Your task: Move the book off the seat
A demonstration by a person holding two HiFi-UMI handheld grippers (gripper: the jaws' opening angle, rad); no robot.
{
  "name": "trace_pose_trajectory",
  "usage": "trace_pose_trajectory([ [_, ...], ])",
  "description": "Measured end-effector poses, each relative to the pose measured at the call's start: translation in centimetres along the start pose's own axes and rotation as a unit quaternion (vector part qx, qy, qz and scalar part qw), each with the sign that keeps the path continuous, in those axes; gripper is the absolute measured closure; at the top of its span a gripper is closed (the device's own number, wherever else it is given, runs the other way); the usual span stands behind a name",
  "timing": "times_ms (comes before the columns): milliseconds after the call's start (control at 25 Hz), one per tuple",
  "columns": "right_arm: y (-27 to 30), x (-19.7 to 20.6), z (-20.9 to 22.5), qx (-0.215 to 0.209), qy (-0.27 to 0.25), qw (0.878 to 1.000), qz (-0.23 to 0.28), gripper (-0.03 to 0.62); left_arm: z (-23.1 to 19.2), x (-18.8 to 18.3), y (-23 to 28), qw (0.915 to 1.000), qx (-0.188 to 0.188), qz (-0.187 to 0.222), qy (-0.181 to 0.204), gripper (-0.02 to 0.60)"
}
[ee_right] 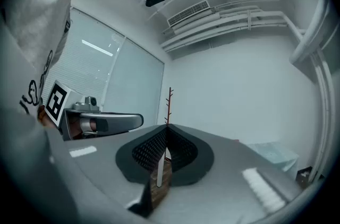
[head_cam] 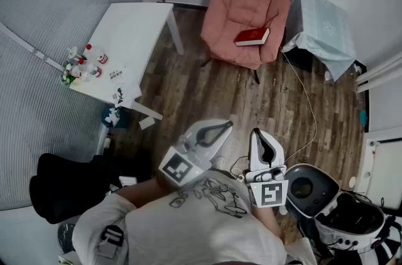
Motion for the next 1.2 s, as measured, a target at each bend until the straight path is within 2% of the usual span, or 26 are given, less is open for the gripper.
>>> trace_pose_trajectory([
  [120,0.1,0.0,-0.1,0.002,-0.008,1.000,0.000,0.588,-0.1,-0.2,0.2,0.9999,0.004,0.006,-0.014,0.580],
  [320,-0.2,0.4,0.7,0.013,0.000,1.000,-0.002,0.588,0.0,0.2,0.7,0.9998,0.004,0.005,-0.017,0.579],
  [600,-1.6,0.3,2.4,0.021,-0.027,0.999,0.010,0.588,0.8,1.5,2.2,0.9999,-0.004,0.000,-0.016,0.580],
  [920,-3.6,1.8,5.8,0.011,-0.012,1.000,0.006,0.588,2.8,3.1,5.3,0.9997,-0.014,-0.005,-0.016,0.578],
  [1200,-4.1,2.9,8.0,0.008,0.002,1.000,0.006,0.588,2.9,3.7,7.4,0.9996,-0.024,-0.008,-0.011,0.578],
])
Point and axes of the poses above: the fingertips, and each gripper's own axes: y forward along the fingers, z to its right, x out of its underside, the point moved 4 cm from there along -y, backward along the fingers, and after that the axes turned 14 degrees about -y, right-handed, at the moved point
